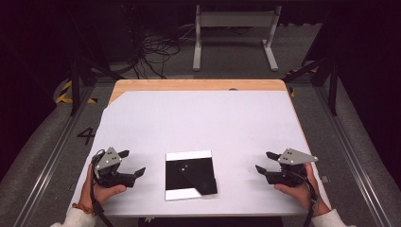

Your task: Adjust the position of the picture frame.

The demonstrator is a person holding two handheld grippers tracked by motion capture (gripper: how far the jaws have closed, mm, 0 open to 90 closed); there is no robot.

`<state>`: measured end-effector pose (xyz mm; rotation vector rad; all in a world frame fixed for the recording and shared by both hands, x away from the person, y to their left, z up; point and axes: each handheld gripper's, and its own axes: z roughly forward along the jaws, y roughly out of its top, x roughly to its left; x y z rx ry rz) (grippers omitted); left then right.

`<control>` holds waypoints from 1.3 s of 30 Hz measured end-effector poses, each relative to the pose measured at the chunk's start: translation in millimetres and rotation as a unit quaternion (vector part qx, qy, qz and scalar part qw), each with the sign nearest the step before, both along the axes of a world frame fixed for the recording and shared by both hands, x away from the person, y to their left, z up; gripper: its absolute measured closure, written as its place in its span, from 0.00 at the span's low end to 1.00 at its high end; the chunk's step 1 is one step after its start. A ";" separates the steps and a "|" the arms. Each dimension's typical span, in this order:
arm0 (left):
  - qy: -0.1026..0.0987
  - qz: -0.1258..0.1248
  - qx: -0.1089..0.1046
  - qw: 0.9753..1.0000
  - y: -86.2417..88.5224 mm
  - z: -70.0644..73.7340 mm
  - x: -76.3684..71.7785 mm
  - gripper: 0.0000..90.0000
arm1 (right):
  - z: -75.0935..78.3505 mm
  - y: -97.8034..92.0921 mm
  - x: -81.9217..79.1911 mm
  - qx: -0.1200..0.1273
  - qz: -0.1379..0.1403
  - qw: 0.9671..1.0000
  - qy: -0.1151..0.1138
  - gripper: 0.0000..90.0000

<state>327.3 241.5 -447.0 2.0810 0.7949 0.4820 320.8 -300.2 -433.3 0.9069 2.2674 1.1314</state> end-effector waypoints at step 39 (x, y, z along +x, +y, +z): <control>0.099 -0.126 0.049 0.986 -59.1 -16.7 -15.1 1.00 | -17.6 107.9 17.2 -0.024 0.123 0.990 0.069 1.00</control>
